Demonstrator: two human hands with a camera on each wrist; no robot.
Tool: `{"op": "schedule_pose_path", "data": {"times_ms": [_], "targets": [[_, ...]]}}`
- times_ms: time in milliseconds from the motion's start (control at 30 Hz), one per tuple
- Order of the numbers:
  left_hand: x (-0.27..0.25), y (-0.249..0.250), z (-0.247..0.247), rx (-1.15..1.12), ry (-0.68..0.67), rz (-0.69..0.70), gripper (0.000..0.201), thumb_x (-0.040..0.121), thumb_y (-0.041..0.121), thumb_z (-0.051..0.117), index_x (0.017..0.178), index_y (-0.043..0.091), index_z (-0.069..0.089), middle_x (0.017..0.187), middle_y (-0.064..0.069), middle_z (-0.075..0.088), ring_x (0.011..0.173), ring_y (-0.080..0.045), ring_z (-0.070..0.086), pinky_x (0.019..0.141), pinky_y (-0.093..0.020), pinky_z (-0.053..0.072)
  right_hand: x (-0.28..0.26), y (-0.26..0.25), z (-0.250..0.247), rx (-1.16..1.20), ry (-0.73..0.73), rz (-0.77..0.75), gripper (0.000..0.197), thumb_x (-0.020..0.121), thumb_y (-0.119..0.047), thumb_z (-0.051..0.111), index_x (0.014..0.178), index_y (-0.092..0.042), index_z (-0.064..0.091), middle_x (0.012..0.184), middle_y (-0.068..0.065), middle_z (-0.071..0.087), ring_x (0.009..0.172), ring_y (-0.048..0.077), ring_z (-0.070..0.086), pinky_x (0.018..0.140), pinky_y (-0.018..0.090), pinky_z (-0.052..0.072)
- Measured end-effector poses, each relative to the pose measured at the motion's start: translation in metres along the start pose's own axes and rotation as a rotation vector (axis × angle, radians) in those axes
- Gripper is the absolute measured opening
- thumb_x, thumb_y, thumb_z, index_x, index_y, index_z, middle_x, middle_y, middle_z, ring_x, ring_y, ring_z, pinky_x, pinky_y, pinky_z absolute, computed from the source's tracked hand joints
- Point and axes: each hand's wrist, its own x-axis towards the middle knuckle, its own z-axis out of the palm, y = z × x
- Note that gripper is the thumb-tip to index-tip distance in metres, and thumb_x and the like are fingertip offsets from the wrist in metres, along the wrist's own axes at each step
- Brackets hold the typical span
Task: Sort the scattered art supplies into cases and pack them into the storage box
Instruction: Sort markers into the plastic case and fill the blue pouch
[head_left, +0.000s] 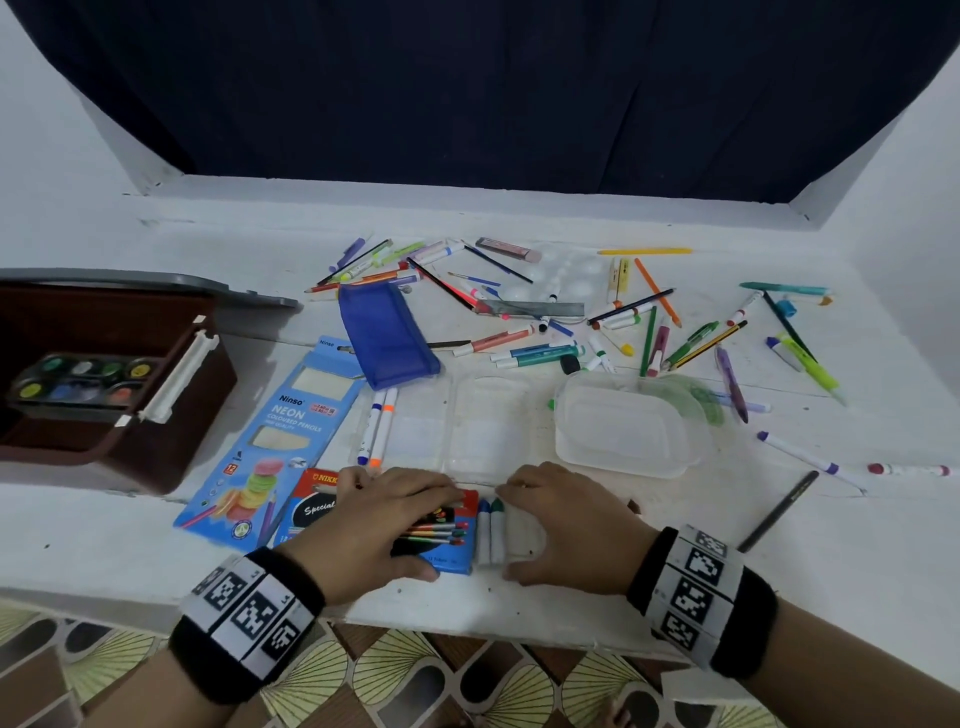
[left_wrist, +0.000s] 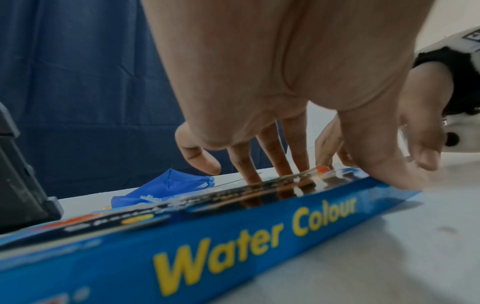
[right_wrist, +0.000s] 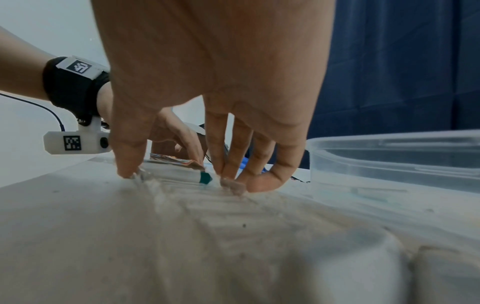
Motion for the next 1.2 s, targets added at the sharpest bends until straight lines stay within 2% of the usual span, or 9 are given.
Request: {"op": "schedule_pose_path", "data": {"times_ms": [167,333,567,800,900,1000,1067,1133,1200], "targets": [[0.006,0.0,-0.007,0.009,-0.01,0.014,0.076,0.084,0.063,0.063,0.149,0.045,0.029,0.15,0.029,0.026,0.136,0.002,0.024,0.093,-0.031,0.013,0.003,-0.006,0.002,0.011,0.024,0.06,0.067,0.076,-0.062,0.066,0.128,-0.021,0.055,0.124,-0.006,0.053,0.109,0.016,0.048,0.094,0.037,0.045],[0.006,0.004,-0.003,0.017,0.02,-0.029,0.082,0.081,0.07,0.062,0.15,0.042,0.027,0.15,0.027,0.027,0.136,0.002,0.027,0.097,-0.031,0.012,0.002,-0.008,0.003,0.061,0.081,0.102,0.065,0.077,-0.061,0.066,0.128,-0.021,0.056,0.123,-0.006,0.053,0.11,0.014,0.047,0.093,0.033,0.045],[0.01,0.005,-0.005,0.025,0.011,-0.033,0.08,0.083,0.066,0.062,0.15,0.043,0.026,0.15,0.029,0.028,0.137,0.005,0.027,0.097,-0.03,0.008,0.009,-0.011,0.004,0.148,0.065,0.041,0.057,0.072,-0.052,0.072,0.12,-0.026,0.057,0.111,-0.009,0.056,0.101,0.01,0.046,0.089,0.033,0.046],[0.011,0.004,-0.012,0.002,-0.002,-0.016,0.083,0.077,0.068,0.067,0.148,0.043,0.032,0.148,0.028,0.034,0.136,0.002,0.028,0.1,-0.032,0.014,0.008,-0.007,0.003,0.169,0.061,0.043,0.067,0.072,-0.059,0.076,0.128,-0.027,0.056,0.121,-0.008,0.056,0.111,0.011,0.048,0.097,0.033,0.043],[0.009,0.002,-0.018,-0.09,0.023,-0.011,0.079,0.073,0.08,0.058,0.143,0.046,0.039,0.137,0.03,0.044,0.128,0.004,0.035,0.107,-0.037,0.024,0.003,-0.005,-0.002,0.192,0.134,0.017,0.06,0.077,-0.062,0.07,0.127,-0.031,0.057,0.119,-0.011,0.057,0.108,0.008,0.051,0.095,0.031,0.045],[0.008,0.004,-0.026,-0.167,0.152,-0.019,0.06,0.08,0.084,0.04,0.128,0.049,0.047,0.113,0.027,0.053,0.111,0.008,0.046,0.1,-0.035,0.031,-0.008,-0.004,-0.015,0.253,0.309,0.06,0.047,0.086,-0.054,0.067,0.125,-0.027,0.062,0.109,-0.011,0.062,0.097,0.004,0.056,0.086,0.024,0.048],[0.01,0.015,-0.035,-0.25,0.312,-0.017,0.039,0.087,0.076,0.041,0.108,0.044,0.051,0.09,0.016,0.056,0.094,-0.001,0.052,0.091,-0.03,0.035,-0.017,-0.001,-0.028,0.279,0.443,0.07,0.029,0.089,-0.044,0.067,0.112,-0.028,0.064,0.086,-0.013,0.059,0.079,0.006,0.056,0.072,0.024,0.048],[0.016,0.03,-0.042,-0.366,0.434,-0.013,0.028,0.092,0.062,0.048,0.093,0.034,0.049,0.071,0.004,0.053,0.079,-0.014,0.053,0.079,-0.024,0.036,-0.025,0.003,-0.039,0.322,0.575,0.108,0.01,0.09,-0.031,0.067,0.094,-0.027,0.059,0.065,-0.01,0.047,0.061,0.011,0.048,0.058,0.024,0.043],[0.025,0.045,-0.048,-0.444,0.457,0.012,0.025,0.092,0.055,0.052,0.089,0.03,0.051,0.064,0.001,0.052,0.07,-0.018,0.053,0.072,-0.023,0.036,-0.033,0.012,-0.05,0.368,0.672,0.152,0.015,0.09,-0.022,0.066,0.086,-0.024,0.053,0.058,-0.006,0.039,0.056,0.014,0.04,0.053,0.02,0.032]]}}
